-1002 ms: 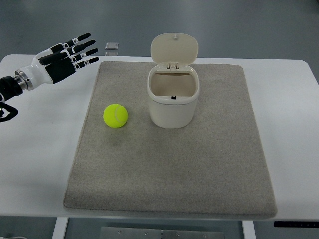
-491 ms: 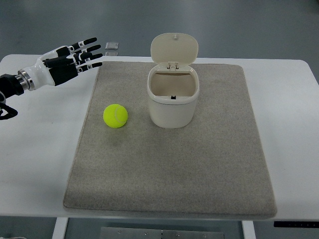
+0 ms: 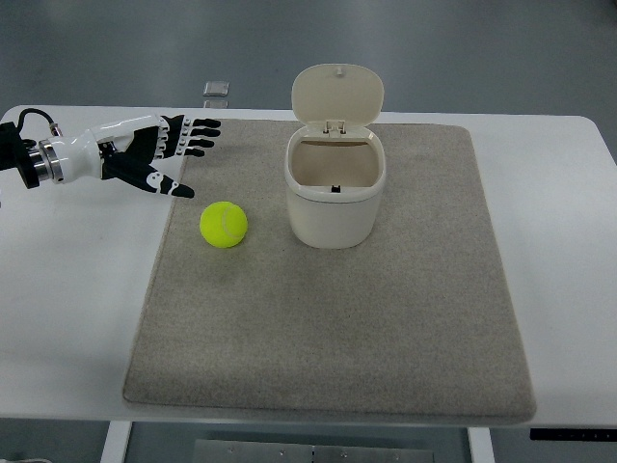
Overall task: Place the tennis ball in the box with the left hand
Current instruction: 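Lower the left hand over the tennis ball and curl fingers around it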
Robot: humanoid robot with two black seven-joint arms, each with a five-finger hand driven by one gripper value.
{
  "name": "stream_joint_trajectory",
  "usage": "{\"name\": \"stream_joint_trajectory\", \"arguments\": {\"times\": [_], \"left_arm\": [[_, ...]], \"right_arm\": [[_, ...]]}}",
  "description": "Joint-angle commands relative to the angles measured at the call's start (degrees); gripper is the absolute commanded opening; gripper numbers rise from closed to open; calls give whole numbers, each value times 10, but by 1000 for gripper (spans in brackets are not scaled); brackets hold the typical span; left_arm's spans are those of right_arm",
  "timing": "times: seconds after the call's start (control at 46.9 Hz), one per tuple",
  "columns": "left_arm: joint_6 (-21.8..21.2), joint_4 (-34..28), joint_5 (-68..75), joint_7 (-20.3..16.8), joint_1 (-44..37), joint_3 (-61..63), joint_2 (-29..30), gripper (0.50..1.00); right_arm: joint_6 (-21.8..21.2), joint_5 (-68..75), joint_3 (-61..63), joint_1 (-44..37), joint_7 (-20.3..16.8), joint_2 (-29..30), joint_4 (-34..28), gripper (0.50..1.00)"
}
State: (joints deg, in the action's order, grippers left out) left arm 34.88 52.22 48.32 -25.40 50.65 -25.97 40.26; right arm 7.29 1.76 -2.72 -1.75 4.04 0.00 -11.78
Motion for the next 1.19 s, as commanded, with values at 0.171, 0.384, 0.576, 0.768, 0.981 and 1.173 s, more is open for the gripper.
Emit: {"name": "stream_joint_trajectory", "arguments": {"times": [0.171,0.384,0.576,0.768,0.981,1.173], "left_arm": [[-48,54,155,-14,4,4,34,981],[-205,97,287,-51,1,55,48,984],[-234,106,388,-61,2,58,43,973],[-253,108,416,-62,6,59,31,973],[-255,109,441,-62,7,60,13,939],[-263,108,468,-62,6,60,-10,896]], "right_arm": [[0,0,0,0,0,0,0,901],[0,0,0,0,0,0,0,901],[0,0,0,0,0,0,0,901],[0,0,0,0,0,0,0,901],[0,0,0,0,0,0,0,901],[0,0,0,0,0,0,0,901]]}}
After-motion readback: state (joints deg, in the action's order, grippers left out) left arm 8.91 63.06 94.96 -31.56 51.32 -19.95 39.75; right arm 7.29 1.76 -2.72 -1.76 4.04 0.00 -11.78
